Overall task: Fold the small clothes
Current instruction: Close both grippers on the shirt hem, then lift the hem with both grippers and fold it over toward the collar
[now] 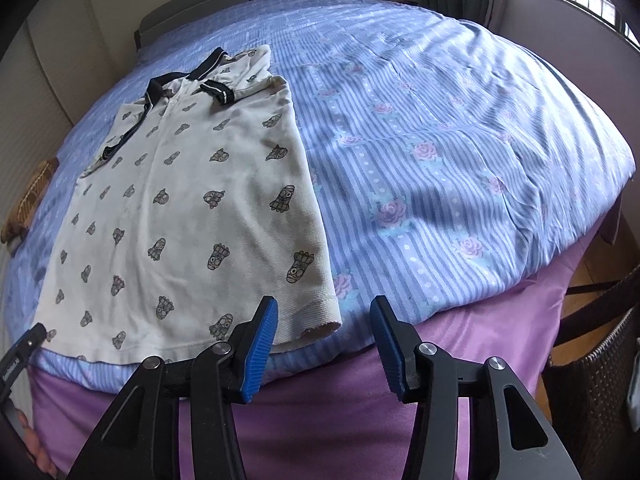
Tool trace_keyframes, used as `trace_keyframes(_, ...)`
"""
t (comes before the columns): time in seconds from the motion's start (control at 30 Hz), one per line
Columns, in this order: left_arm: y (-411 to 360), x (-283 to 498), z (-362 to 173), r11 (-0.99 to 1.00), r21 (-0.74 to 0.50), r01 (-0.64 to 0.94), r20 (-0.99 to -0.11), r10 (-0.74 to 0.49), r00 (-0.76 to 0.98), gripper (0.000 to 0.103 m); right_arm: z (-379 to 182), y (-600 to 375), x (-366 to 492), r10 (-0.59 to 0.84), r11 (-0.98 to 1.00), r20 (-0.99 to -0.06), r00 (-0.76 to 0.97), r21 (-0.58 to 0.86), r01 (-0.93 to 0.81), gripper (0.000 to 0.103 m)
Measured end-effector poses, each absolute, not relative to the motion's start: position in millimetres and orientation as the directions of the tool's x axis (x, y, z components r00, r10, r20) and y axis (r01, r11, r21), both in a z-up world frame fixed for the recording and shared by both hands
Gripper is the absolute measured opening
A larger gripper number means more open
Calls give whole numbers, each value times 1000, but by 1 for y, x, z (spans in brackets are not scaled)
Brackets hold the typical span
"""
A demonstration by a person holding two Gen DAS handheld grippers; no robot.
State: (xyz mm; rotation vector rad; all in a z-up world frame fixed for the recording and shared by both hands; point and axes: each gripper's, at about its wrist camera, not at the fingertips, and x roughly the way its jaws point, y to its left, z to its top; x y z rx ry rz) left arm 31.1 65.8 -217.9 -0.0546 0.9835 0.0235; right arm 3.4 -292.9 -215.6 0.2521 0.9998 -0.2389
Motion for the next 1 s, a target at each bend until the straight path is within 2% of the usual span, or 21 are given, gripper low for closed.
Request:
trace_keyframes(0.13, 62, 31, -219, 998, -50, -24, -838, -29, 545, 16, -218, -294, 4, -66, 944, -854, 516, 114, 310, 39)
trace_keyframes(0.23, 58, 31, -219, 999, -51, -12, -838, -36, 544, 10, -219, -296, 5, -52, 940, -856, 514, 132, 315, 32)
trace_keyframes(0.33, 57, 30, -218, 998, -57, -8, -838, -44, 543, 8, -221, -299, 5, -32, 936, -859, 512, 154, 317, 19)
trace_keyframes(0.5, 57, 30, -216, 998, -63, -7, -836, -49, 546, 7, -221, -300, 3, -11, 931, -853, 522, 181, 316, 10)
trace_keyframes(0.63, 57, 29, -212, 998, -67, -5, -831, -53, 553, 7, -218, -296, 1, -3, 935, -843, 538, 189, 301, 7)
trace_keyframes(1.0, 58, 30, -184, 995, -97, 0, -804, -79, 589, 7, -191, -295, -5, 23, 929, -780, 625, 248, 275, 7)
